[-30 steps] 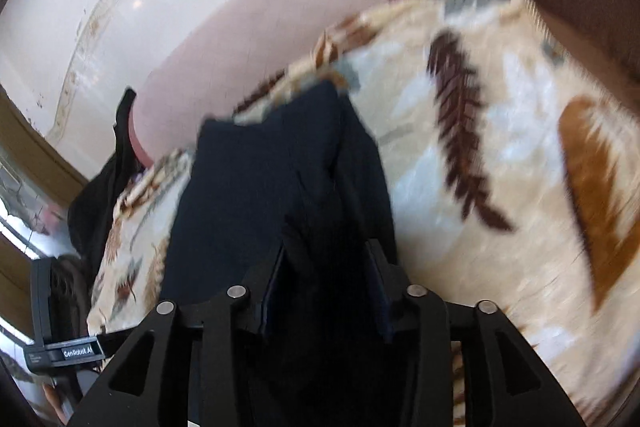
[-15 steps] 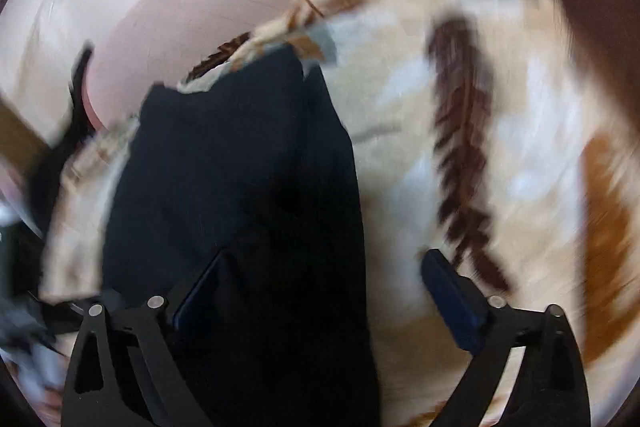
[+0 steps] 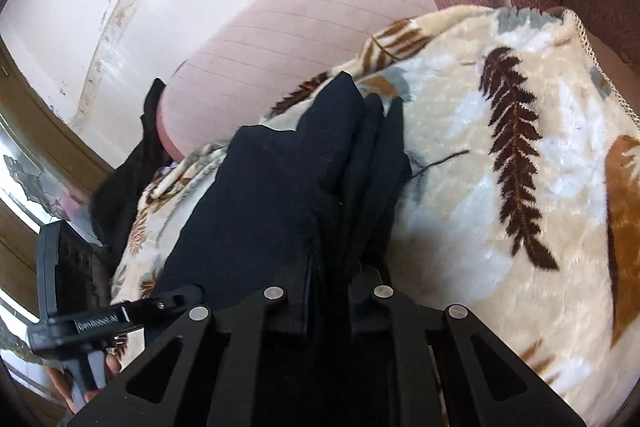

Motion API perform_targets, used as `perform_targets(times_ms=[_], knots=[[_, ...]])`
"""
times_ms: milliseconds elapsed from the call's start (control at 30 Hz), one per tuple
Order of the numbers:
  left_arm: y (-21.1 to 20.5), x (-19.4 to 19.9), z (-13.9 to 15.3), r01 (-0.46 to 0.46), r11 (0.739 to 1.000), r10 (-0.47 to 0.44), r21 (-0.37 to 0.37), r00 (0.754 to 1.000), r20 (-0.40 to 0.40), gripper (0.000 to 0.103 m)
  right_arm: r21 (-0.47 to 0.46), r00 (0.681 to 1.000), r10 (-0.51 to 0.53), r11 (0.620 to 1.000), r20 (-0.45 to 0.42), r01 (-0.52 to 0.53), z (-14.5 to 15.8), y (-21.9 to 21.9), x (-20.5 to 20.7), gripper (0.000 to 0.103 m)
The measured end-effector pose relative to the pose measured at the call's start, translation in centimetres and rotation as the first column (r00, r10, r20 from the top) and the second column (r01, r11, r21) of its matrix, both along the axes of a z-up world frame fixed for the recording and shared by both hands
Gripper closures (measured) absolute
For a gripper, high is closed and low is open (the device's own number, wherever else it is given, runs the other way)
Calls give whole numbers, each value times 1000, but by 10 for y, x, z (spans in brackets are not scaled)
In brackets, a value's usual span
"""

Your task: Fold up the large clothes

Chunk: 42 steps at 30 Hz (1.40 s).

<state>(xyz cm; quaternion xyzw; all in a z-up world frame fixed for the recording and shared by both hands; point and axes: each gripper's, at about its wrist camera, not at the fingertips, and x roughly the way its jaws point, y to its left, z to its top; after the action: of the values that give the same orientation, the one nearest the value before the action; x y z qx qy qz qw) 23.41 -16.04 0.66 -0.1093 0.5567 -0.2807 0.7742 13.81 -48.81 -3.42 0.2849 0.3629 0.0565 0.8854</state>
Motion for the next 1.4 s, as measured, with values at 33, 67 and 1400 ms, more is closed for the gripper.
perform_targets(times_ms=[33,67,1400], knots=[[5,-7,5,3,1000,-3,7,1000,13,87,9,1000,3,1000,0,-3,3,5,-6,91],[11,-13,8,1,1000,-1,9,1000,19,87,17,1000,6,1000,-2,-6,5,10,-12,91],[152,-84,-56,-220,962,214,165,975,51,31,30,974,-212,976,-75,215,-77,112,-51,55]])
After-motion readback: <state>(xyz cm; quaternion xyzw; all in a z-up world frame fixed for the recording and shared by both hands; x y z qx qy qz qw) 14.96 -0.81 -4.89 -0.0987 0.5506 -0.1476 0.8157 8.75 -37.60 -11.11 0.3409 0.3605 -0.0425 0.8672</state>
